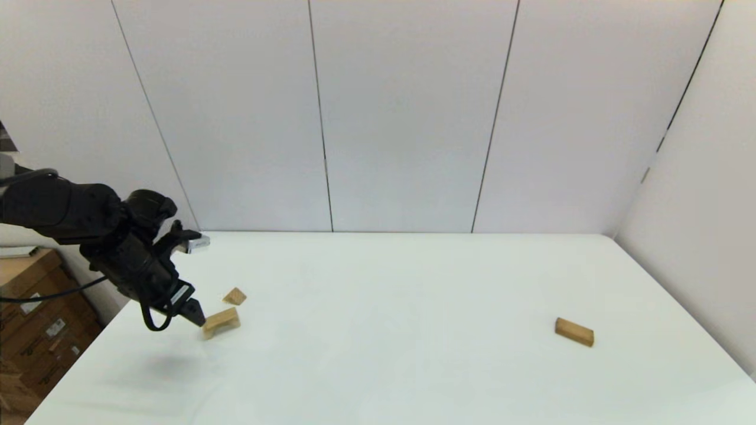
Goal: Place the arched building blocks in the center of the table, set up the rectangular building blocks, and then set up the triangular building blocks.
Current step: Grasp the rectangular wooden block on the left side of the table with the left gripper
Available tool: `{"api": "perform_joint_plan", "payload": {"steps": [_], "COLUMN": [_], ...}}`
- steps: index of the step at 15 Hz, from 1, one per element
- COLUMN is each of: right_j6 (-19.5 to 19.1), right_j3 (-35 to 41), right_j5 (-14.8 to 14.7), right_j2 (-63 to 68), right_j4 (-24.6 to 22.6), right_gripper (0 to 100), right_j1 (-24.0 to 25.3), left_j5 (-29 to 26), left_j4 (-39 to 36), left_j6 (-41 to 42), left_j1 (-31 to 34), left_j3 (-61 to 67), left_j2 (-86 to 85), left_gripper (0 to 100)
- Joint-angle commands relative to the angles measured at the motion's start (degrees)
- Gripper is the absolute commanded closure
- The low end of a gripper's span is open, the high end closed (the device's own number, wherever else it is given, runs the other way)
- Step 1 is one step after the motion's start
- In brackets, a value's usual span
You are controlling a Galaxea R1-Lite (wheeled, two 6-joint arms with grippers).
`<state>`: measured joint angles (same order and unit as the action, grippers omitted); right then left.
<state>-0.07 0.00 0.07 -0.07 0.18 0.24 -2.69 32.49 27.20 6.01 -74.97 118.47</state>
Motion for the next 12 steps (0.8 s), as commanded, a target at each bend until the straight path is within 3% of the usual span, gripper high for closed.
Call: {"api": "perform_joint_plan", "payload": {"steps": [1, 12], "right_j6": [-0.01, -0.01], "right_j3": [0.09, 0.09], "right_j5": [0.01, 0.01], "right_j2": [-0.01, -0.01], "right_j4": [-0.01, -0.01], "right_gripper": [0, 0], "right_j1": [0.02, 0.02], "left_j5": [-0.03, -0.12], "left_j4": [0.38, 2.23], "left_j6": [2.42, 3.48], "left_j1": [-0.82, -4.16], "left_j3": [-1.40, -8.00], "left_j2": [1.77, 8.89], "left_gripper": [0, 0]}}
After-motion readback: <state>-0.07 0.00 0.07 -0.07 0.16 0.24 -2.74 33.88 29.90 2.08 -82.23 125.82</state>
